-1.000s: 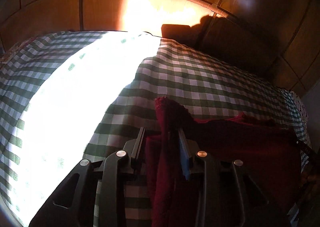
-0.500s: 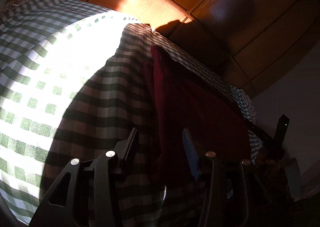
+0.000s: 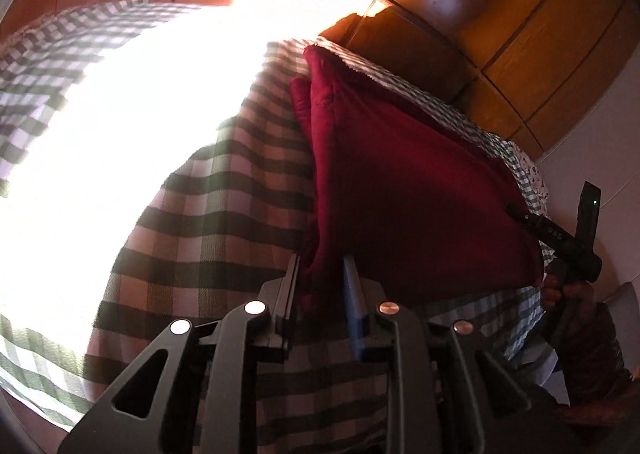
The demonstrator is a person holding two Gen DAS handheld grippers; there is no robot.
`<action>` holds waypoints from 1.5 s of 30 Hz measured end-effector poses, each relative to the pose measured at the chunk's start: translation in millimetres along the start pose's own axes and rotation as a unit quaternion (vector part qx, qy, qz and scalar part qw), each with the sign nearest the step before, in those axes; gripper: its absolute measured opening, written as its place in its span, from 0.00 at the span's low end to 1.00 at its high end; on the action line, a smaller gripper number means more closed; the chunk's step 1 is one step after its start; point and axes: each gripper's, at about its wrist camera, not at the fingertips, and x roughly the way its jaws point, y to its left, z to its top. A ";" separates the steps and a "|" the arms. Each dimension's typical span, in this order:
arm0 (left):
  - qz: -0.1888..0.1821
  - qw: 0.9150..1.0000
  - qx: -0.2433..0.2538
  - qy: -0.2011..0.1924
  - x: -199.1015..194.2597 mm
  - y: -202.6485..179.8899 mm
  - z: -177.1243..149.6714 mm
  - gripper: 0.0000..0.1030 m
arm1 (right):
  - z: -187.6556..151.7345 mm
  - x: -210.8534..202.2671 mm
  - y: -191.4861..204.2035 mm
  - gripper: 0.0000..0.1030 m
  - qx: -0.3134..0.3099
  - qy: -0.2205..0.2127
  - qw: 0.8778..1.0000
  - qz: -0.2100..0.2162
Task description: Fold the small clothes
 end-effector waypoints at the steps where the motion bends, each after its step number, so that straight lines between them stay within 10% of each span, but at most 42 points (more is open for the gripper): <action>1: 0.000 1.000 0.006 -0.008 -5.9 -1.0 4.4 0.19 | 0.0 -7.7 -6.4 0.60 0.010 -0.004 1.000 0.002; 13: -0.018 0.994 0.102 -0.021 3.5 -74.7 21.4 0.29 | -53.3 -72.0 -82.5 0.60 0.091 0.022 0.995 0.015; 17: 0.003 0.992 0.126 0.000 22.6 -80.1 9.4 0.29 | -67.8 -53.9 -75.1 0.20 0.073 0.056 0.996 -0.006; 20: 0.034 0.991 0.129 0.027 39.5 -77.4 1.3 0.29 | -67.7 -55.6 -81.0 0.10 0.065 0.055 0.996 -0.024; 25: 0.024 0.994 0.106 0.021 35.3 -75.0 3.2 0.34 | -68.0 -51.8 -82.8 0.11 0.051 0.068 0.996 -0.021; 29: 0.011 0.994 0.108 0.002 24.6 -77.2 11.1 0.41 | -48.9 -67.2 -84.7 0.41 0.055 0.028 0.997 -0.044; 45: 0.052 0.995 0.072 -0.039 15.7 -55.2 43.5 0.42 | 41.1 44.6 -33.5 0.47 -0.015 0.023 0.995 -0.091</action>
